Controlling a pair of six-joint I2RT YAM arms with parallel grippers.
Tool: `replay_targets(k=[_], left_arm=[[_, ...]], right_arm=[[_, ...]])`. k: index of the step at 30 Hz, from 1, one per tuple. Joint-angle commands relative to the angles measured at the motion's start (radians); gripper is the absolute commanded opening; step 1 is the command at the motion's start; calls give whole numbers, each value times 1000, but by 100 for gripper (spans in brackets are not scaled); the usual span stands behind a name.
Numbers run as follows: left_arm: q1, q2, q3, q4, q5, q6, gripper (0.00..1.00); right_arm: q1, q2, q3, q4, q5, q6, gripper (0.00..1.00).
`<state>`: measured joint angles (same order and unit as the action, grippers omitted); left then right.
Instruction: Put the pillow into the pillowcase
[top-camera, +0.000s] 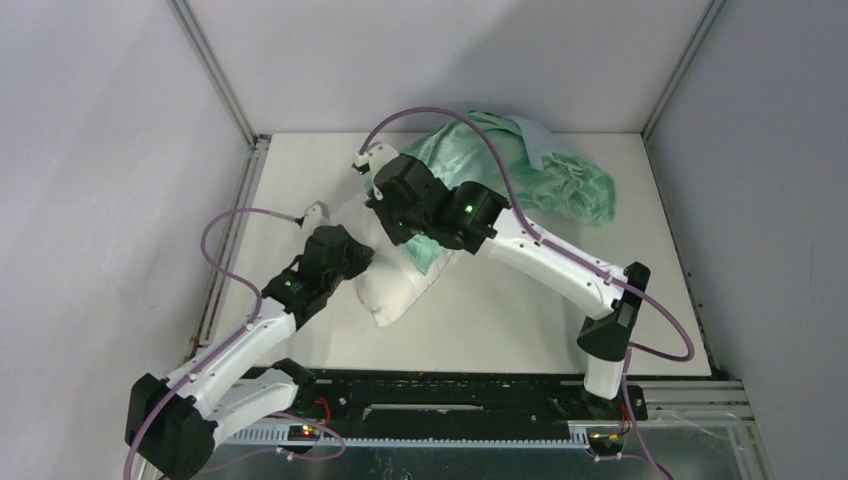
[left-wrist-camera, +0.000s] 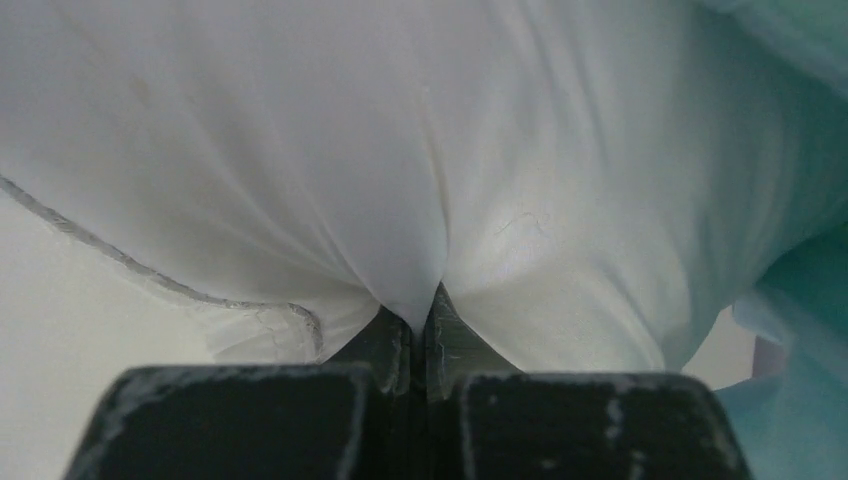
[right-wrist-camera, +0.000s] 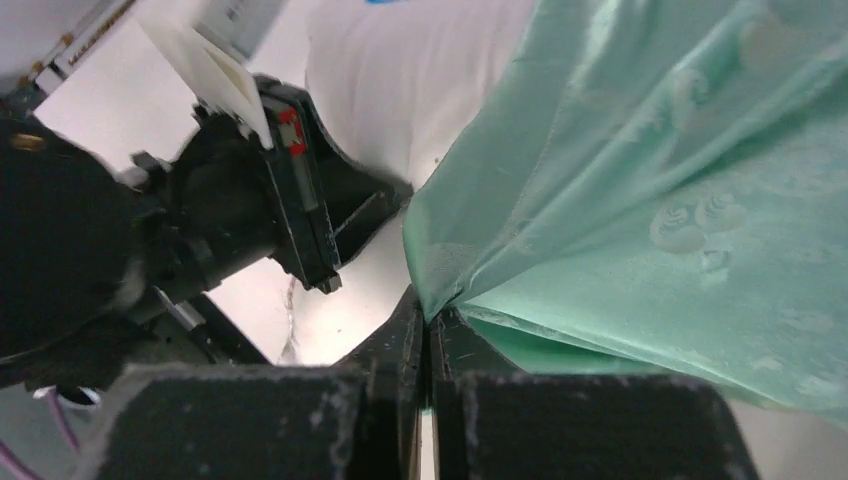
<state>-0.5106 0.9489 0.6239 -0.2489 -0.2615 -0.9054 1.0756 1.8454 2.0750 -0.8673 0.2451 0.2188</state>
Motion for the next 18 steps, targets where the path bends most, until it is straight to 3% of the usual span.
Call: replay_targets(k=[1,5,6,9,12,14,18], left_arm=[[-42,-15,103,43,3,-22,0],[-42,-15,102,41,7,-54,0],[-42,-10,105,40,7,-58,0],[-42,6,117,34,7,-71,0],[-42,20,131,27,9,-75,0],[-42,25,140,16,6,-76,0],[-40,27,146,9,10,-75,0]], right_arm=[[-52,-22,-69,36,-192,102,0],[-139,-92,-201,85,-215,126,0],[-149,-109,-224,85,-203,125,5],[-157,-185,-309,89,-130,123,49],[-150,-290,-419,92,-25,143,74],[-146,-386,-542,121,43,174,80],[-142,-577,-796,184,130,249,81]])
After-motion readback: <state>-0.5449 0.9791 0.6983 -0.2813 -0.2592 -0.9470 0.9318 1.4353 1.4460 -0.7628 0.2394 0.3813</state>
